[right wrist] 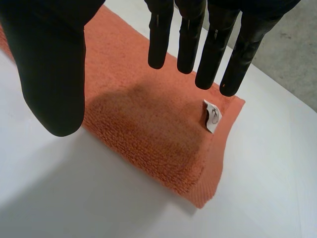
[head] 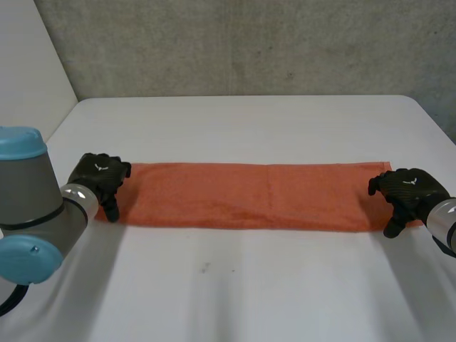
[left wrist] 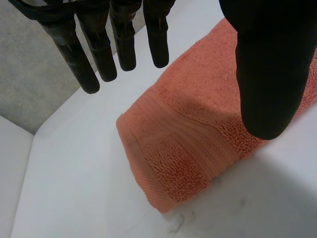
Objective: Fold the laundry
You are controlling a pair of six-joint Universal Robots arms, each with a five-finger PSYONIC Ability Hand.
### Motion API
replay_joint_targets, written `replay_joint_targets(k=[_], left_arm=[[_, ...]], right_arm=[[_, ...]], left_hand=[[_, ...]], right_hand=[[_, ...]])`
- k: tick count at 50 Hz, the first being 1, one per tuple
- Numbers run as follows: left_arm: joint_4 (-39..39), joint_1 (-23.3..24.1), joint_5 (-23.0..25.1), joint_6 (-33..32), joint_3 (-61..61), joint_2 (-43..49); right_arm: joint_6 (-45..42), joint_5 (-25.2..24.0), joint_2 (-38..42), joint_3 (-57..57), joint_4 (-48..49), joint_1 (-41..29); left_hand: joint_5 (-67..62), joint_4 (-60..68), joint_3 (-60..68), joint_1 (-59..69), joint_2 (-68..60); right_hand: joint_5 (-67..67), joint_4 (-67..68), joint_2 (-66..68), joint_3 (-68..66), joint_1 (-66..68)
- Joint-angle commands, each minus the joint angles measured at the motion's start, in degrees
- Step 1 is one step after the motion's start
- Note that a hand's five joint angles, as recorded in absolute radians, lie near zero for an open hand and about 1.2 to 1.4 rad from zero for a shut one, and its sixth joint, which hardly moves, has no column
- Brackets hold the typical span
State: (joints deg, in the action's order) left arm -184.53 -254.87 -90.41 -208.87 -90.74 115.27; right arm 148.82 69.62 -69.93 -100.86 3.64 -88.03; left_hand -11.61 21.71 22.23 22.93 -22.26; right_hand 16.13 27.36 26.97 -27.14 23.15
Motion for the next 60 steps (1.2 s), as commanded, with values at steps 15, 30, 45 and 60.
replay_joint_targets(k=[15,30,45,60], left_arm=[[-2.50,0.43,0.06,2.50,-3.04,-0.57],[-2.50,0.60,-0.03,2.50,-3.83,-0.83],[-2.50,0.08,-0.03,2.59,-3.83,-0.92],[-2.50,0.34,-0.03,2.50,-4.62,-1.63]], right_arm=[[-3.00,1.05,7.87,1.63,5.67,1.99],[-22.60,19.86,14.12,14.73,7.08,10.86],[-8.72,9.93,7.08,20.97,9.62,-17.50],[-10.48,-4.49,17.54,17.63,15.34,-42.75]], left_hand=[[4.33,-4.43,-4.94,-5.65,4.98],[7.02,-7.12,-7.64,-8.34,7.67],[7.02,-7.12,-7.64,-8.34,7.67],[7.69,-7.80,-8.31,-9.01,8.35]], right_hand=[[45.10,43.86,44.25,-44.08,48.08],[53.87,52.64,53.03,-52.86,56.85],[53.87,52.64,53.03,-52.86,56.85],[53.26,52.03,52.41,-52.25,56.24]])
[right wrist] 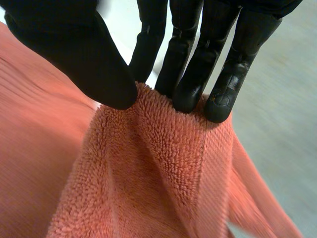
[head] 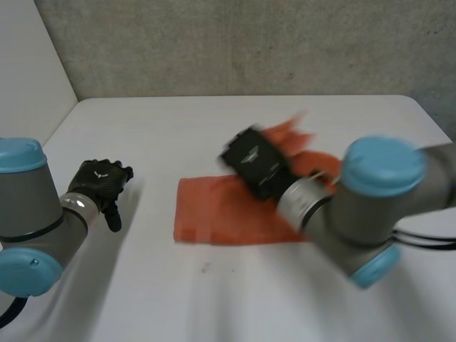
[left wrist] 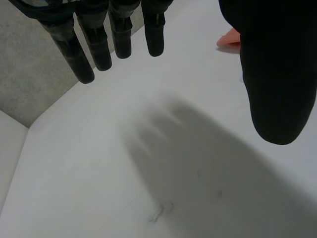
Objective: Fold the laundry
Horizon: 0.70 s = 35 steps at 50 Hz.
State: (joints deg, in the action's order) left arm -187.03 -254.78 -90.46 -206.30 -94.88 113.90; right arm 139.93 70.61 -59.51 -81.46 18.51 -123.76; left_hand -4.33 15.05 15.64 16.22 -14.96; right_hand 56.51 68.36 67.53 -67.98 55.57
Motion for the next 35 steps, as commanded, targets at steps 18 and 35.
replay_joint_targets(k=[18,35], left_arm=[[0.00,0.96,0.02,-0.07,-1.01,-0.26],[0.00,1.92,0.02,0.02,-1.44,-0.34]], right_arm=[[16.07,7.08,-1.92,-11.70,-4.88,11.78],[11.16,7.87,0.19,-11.89,-7.97,19.08]], left_hand=[[1.08,-1.81,-2.40,-2.98,1.72],[2.09,-2.81,-3.40,-3.98,2.73]], right_hand=[[-56.51,-58.36,-57.53,57.98,-45.57],[13.49,11.64,12.47,-12.02,24.43]])
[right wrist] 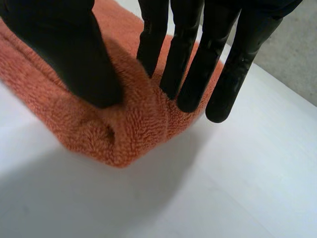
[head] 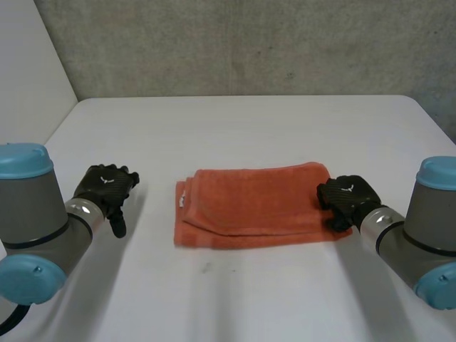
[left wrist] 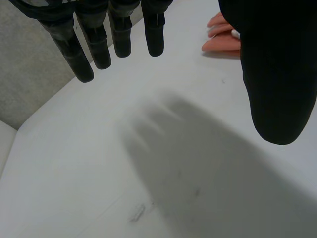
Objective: Fold the laundry
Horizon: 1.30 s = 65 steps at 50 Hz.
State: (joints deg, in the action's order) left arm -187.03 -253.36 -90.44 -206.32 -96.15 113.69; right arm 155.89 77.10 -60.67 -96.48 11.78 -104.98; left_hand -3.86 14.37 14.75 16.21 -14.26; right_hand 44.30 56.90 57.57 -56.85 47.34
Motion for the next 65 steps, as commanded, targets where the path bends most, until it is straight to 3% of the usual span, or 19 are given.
replay_joint_targets(k=[1,9,14,18,23,24,27,28,29,30,32,35,40,44,45,46,53,61,65], left_arm=[[0.00,0.59,0.00,0.04,-0.18,-0.14],[0.00,0.68,0.00,-0.04,-0.18,-0.14],[0.00,0.68,0.00,-0.04,-0.18,-0.23],[0.00,0.68,-0.09,-0.04,-0.18,-0.40],[0.09,0.68,-0.27,0.04,-0.27,-1.28],[0.09,0.68,-0.27,0.04,-0.27,-1.46],[0.17,0.68,-0.35,0.04,-0.18,-1.81],[0.17,0.76,-0.35,0.04,-0.09,-1.98],[0.17,0.85,-0.35,0.13,0.17,-2.16],[0.17,0.85,-0.35,0.13,0.43,-2.16],[0.09,1.64,-0.27,0.22,1.22,-2.42],[0.17,2.96,-0.35,1.45,3.33,-2.42],[0.53,6.03,-0.27,6.70,7.45,-2.34],[0.70,11.30,0.17,13.47,14.04,-1.11],[0.70,12.10,0.26,14.27,15.19,-0.58],[0.70,12.97,0.35,14.89,16.33,0.12],[0.88,20.62,0.53,17.80,26.97,8.55],[2.80,23.09,0.35,19.72,32.95,18.39],[3.77,23.00,-0.09,20.96,32.87,20.60]], right_arm=[[-4.90,1.56,1.34,3.49,-1.15,0.13],[-5.60,3.41,1.08,8.68,-1.50,-1.99],[-9.36,3.23,2.57,18.07,-1.76,-17.69],[-12.72,2.53,5.03,19.93,-1.59,-22.11],[-23.44,0.07,10.22,20.46,-1.59,-29.93],[-28.40,-1.24,11.52,20.28,-1.59,-32.28],[-31.35,-1.08,11.98,19.84,-1.50,-32.66],[-31.35,-1.07,11.98,19.84,-1.50,-32.66],[-31.70,-0.90,11.89,19.67,-1.06,-32.57],[-31.18,-0.81,11.37,19.41,-0.89,-32.48],[-27.16,-0.63,8.83,18.53,-0.45,-31.70],[-16.46,-0.63,0.67,15.64,0.43,-26.35],[-0.18,-0.55,-4.45,12.20,1.31,-21.50],[7.14,-0.37,-7.45,11.05,1.05,-18.77],[14.19,-0.46,-9.80,8.97,0.96,-14.16],[15.74,-0.46,-10.08,8.34,0.96,-12.81],[20.33,-0.37,-10.17,6.49,-0.61,-7.27],[20.50,-0.55,-9.03,7.71,-3.08,-5.59],[20.33,-0.55,-4.29,10.70,-4.92,-6.12]], left_hand=[[1.63,-2.13,-2.52,-3.98,2.02],[1.80,-2.30,-2.68,-4.15,2.19],[1.80,-2.30,-2.68,-4.15,2.19],[1.80,-2.30,-2.68,-4.15,2.19],[1.63,-2.13,-2.52,-3.98,2.02],[1.63,-2.13,-2.52,-3.98,2.02],[1.63,-2.13,-2.52,-3.98,2.02],[1.63,-2.13,-2.52,-3.98,2.02],[1.63,-2.13,-2.52,-3.98,2.02],[1.63,-2.13,-2.52,-3.98,2.02],[1.63,-2.13,-2.52,-3.98,2.02],[1.63,-2.13,-2.52,-3.98,2.02],[1.30,-1.80,-2.18,-3.65,1.69],[0.79,-1.29,-1.68,-3.14,1.18],[0.62,-1.12,-1.51,-2.97,1.01],[0.45,-0.96,-1.34,-2.81,0.85],[-0.22,-0.28,-0.67,-2.13,0.18],[-1.06,0.56,0.17,-1.29,-0.67],[-1.06,0.56,0.17,-1.29,-0.67]], right_hand=[[25.70,23.10,22.43,-23.15,32.66],[25.70,23.10,22.43,-23.15,32.66],[25.70,23.10,22.43,-23.15,32.66],[25.70,23.10,22.43,-23.15,32.66],[25.70,23.10,22.43,-23.15,32.66],[23.26,20.66,19.99,-20.71,30.22],[-13.96,-16.56,-17.23,16.51,-7.00],[-14.11,-16.71,-17.38,16.66,-7.14],[-26.43,-29.03,-29.70,28.98,-19.47],[-40.05,-42.64,-43.32,42.59,-33.08],[-44.30,-46.90,-47.57,46.85,-37.34],[-44.30,-46.90,-47.57,46.85,-37.34],[-44.30,-46.90,-47.57,46.85,-37.34],[-44.30,-46.90,-47.57,46.85,-37.34],[-44.30,-46.90,-47.57,46.85,-37.34],[-44.30,-46.90,-47.57,46.85,-37.34],[-44.30,-46.90,-47.57,46.85,-37.34],[-44.30,-46.90,-47.57,46.85,-37.34],[-44.30,-46.90,-47.57,46.85,-37.34]])
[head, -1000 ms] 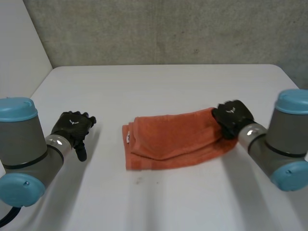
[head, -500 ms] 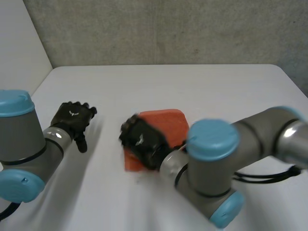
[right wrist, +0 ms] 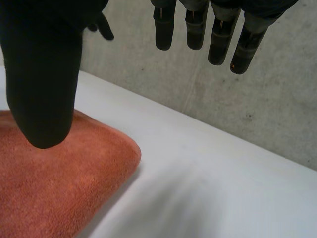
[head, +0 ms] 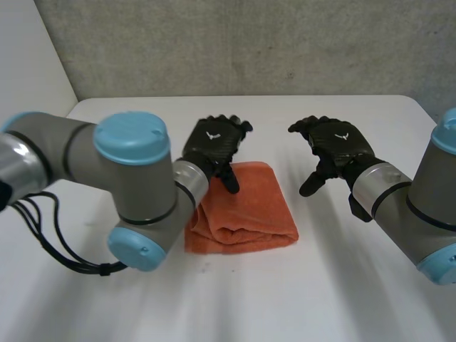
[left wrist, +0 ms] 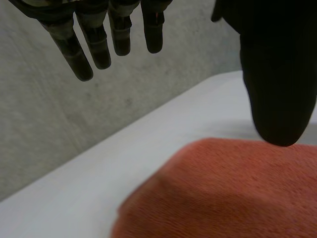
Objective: Fold the laundry
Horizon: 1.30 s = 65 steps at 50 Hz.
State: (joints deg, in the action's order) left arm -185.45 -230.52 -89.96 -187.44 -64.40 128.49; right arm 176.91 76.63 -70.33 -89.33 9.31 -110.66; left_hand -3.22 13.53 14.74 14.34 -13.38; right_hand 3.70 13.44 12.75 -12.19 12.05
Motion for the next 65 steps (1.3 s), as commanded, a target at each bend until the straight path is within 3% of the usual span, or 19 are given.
replay_joint_targets(k=[1,6,14,23,40,44,47,54,61,65], left_arm=[[2.46,0.07,-0.57,2.34,0.94,6.07],[4.57,-0.72,-1.62,2.78,-0.29,6.95],[7.91,-4.94,-7.86,1.20,-2.84,6.25],[9.23,-5.56,-8.65,-6.88,-7.31,3.35],[9.32,-5.47,-10.15,-7.15,-10.57,-3.42],[9.23,-5.47,-10.06,-6.89,-10.40,-8.51],[9.23,-5.56,-10.06,-6.62,-9.87,-13.52],[10.81,-9.59,-9.62,-5.13,-8.38,-22.14],[19.24,-14.69,-7.96,-2.50,-5.04,-27.24],[22.15,-16.28,-4.18,-0.47,-4.77,-29.44]], right_arm=[[-0.78,-0.17,5.99,4.16,-2.98,-0.44],[-0.87,-0.26,10.55,9.07,-6.57,-0.70],[-1.13,-0.70,16.27,14.97,-11.76,-3.77],[-1.92,-0.61,21.19,21.03,-13.44,-8.61],[-5.62,0.27,23.49,23.32,-17.57,-10.19],[-5.09,0.97,19.63,23.67,-17.57,-10.02],[-4.30,3.42,12.43,23.41,-16.96,-9.84],[-2.71,13.53,-0.67,22.00,-10.54,-4.57],[-3.33,14.77,-5.69,22.09,-12.29,-0.18],[-3.33,14.77,-5.96,22.18,-13.44,1.32]], left_hand=[[-1.70,1.39,0.18,0.58,-1.54],[-1.70,1.39,0.18,0.58,-1.54],[-1.20,0.89,-0.32,0.08,-1.04],[-0.02,-0.29,-1.50,-1.10,0.14],[1.66,-1.97,-3.18,-2.78,1.82],[1.83,-2.14,-3.35,-2.95,1.99],[2.00,-2.31,-3.52,-3.12,2.16],[-2.54,2.23,1.03,1.42,-2.38],[2.00,-2.31,-3.52,-3.12,2.16],[2.17,-2.48,-3.68,-3.29,2.33]], right_hand=[[-3.70,-3.44,-2.75,2.19,-2.05],[-3.70,-3.44,-2.75,2.19,-2.05],[-3.70,-3.44,-2.75,2.19,-2.05],[-3.70,-3.44,-2.75,2.19,-2.05],[-3.70,-3.44,-2.75,2.19,-2.05],[-3.70,-3.44,-2.75,2.19,-2.05],[-3.70,-3.44,-2.75,2.19,-2.05],[-3.70,-3.44,-2.75,2.19,-2.05],[-3.70,-3.44,-2.75,2.19,-2.05],[-3.70,-3.44,-2.75,2.19,-2.05]])
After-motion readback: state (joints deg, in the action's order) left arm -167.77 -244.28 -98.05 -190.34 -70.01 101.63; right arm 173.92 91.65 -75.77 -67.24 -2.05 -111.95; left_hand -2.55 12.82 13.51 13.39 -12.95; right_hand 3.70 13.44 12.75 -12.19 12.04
